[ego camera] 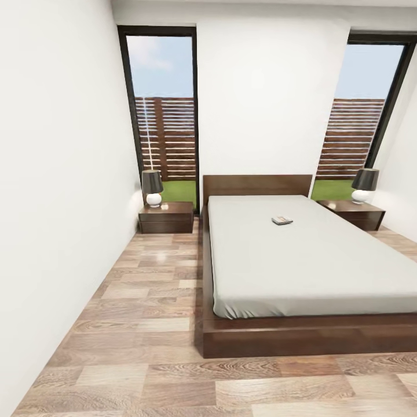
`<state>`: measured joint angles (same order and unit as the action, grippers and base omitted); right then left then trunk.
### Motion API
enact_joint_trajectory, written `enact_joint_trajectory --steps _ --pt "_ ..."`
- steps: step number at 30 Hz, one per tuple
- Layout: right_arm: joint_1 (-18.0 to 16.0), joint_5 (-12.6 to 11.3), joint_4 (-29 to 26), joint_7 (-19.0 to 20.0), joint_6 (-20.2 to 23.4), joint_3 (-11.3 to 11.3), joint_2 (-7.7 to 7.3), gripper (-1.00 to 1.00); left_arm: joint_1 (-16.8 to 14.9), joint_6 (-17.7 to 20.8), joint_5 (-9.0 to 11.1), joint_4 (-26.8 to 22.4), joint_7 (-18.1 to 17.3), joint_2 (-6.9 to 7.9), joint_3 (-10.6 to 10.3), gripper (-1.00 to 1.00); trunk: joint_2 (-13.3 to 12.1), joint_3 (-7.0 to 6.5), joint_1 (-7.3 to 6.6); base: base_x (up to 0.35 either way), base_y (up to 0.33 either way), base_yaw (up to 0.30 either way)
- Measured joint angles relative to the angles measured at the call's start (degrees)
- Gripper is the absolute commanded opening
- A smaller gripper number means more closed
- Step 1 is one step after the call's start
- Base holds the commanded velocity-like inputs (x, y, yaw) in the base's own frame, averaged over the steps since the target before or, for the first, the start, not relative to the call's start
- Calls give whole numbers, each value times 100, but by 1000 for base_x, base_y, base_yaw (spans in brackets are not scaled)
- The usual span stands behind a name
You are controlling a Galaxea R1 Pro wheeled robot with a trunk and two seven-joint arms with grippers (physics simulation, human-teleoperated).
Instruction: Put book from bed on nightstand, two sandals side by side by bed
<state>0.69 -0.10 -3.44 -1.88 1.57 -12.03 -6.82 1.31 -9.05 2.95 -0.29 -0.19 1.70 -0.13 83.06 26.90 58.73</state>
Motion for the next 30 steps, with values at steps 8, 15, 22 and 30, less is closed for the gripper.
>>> enact_joint_trajectory --steps 8,15,22,30 --pt "-28 0 -24 4 14 -147 -101 100 -24 107 -8 -4 5 -30 -3 100 0 0 0 0 -71 0" --pt "-41 0 -32 8 22 -222 -149 100 -91 391 -5 -14 11 -102 -11 100 0 0 0 0 -180 0" --pt "-44 -4 -29 16 24 -251 -165 100 -163 515 -7 -27 14 -136 -13 100 -1 -2 0 0 -77 0" --pt "-45 -11 -28 26 25 -262 -171 100 -195 562 -12 -29 12 -161 -16 100 -1 -2 1 -1 -25 0"
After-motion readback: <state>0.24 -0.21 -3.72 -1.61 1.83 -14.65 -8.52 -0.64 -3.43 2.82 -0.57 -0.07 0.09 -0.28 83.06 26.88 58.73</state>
